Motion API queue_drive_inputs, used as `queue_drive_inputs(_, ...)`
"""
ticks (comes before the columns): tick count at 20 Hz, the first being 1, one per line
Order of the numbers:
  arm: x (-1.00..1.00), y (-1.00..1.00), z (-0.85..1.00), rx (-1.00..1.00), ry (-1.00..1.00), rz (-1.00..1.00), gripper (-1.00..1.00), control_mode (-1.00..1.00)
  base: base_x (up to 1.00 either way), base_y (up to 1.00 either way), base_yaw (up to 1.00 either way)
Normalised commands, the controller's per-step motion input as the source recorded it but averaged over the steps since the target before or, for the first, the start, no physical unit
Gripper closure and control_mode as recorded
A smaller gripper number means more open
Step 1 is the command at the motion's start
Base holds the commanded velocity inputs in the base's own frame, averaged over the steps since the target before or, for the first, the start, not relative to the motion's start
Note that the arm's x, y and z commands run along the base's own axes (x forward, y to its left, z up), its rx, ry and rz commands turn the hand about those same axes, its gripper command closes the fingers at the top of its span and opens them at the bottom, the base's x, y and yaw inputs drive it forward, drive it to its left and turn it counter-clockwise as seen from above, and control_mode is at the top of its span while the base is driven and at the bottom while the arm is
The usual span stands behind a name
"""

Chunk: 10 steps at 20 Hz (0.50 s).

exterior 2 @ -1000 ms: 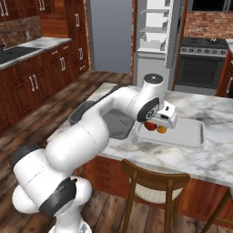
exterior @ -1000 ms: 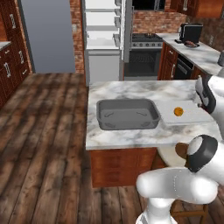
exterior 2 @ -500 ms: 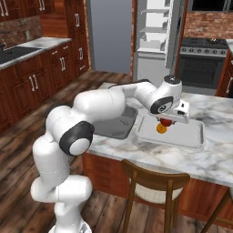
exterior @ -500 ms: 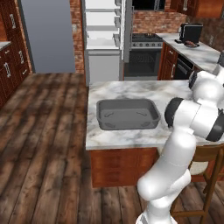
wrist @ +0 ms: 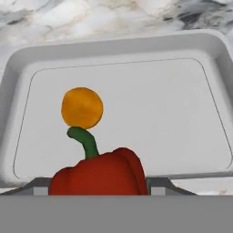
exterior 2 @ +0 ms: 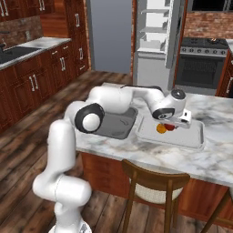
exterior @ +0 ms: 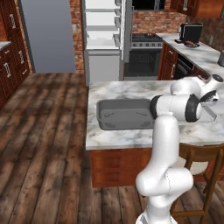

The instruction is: Place the cold items (orange and bell pepper) from the fridge in one tupperware on the dining counter. Place the warm items (hot dog and kebab skewer) in the stove area in another tupperware.

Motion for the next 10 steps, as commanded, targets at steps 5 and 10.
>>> queue_drive_inputs(5, 0.67, 0.11, -0.41, -0.06, 0.0, 0.0, 1.0, -1.0, 0.0, 0.0, 0.0)
queue_drive_inputs(10, 0.49, 0.4, -0.84, -0.19, 0.01, 0.0, 1.0, -1.0, 0.0, 0.0, 0.0)
